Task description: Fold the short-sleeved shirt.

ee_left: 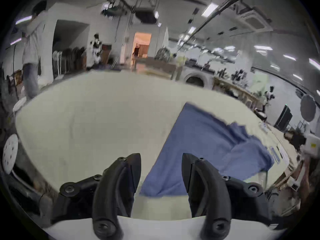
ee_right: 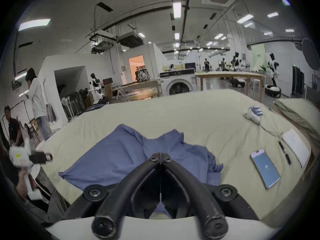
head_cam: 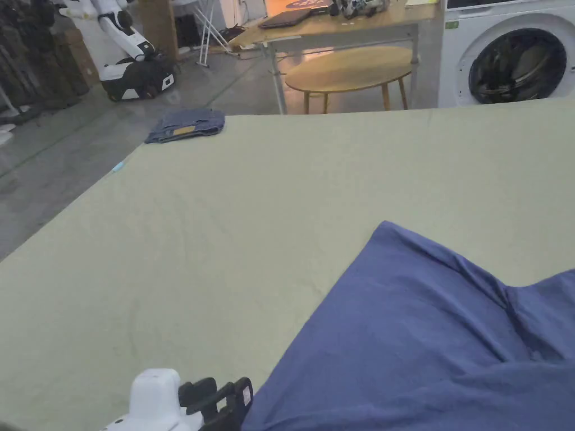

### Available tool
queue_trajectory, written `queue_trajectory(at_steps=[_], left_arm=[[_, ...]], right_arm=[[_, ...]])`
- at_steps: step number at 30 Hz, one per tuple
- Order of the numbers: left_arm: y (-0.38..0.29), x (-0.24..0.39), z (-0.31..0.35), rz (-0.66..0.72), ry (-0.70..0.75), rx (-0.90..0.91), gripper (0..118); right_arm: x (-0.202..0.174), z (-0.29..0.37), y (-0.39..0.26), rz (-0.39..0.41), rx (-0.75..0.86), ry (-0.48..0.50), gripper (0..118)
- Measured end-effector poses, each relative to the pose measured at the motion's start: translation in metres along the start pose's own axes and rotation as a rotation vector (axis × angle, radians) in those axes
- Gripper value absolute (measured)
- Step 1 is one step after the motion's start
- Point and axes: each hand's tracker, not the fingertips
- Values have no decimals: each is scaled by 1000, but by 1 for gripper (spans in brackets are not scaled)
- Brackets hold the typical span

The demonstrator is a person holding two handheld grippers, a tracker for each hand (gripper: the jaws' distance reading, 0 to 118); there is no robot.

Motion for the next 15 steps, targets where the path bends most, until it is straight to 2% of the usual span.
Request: queue_trajectory(at_steps=[3, 5, 7, 8, 10, 12, 13, 15], left_arm=[[-26, -11, -32, 66, -33, -104, 47], [-35, -8, -48, 56, -42, -194, 40], [-35, 8, -40, -16, 38, -121, 38], [-32, 12, -41, -25, 33, -136, 32], [-30, 16, -47, -30, 19, -159, 0], [-30, 22, -51, -86, 42, -193, 0], [-29, 21, -53, -73, 36, -194, 0], [-26, 17, -51, -28, 16, -215, 0]], right_arm=[[3, -3, 0, -30, -23, 11, 0], [3, -4, 1, -29, -31, 9, 0], [2, -4, 3, -11, -36, -5, 0], [2, -4, 4, -6, -33, -10, 0], [8, -6, 4, -10, -31, -10, 0], [14, -15, 10, -14, -35, -4, 0], [16, -20, 14, -8, -38, -4, 0], [22, -41, 30, 67, -95, -24, 0]])
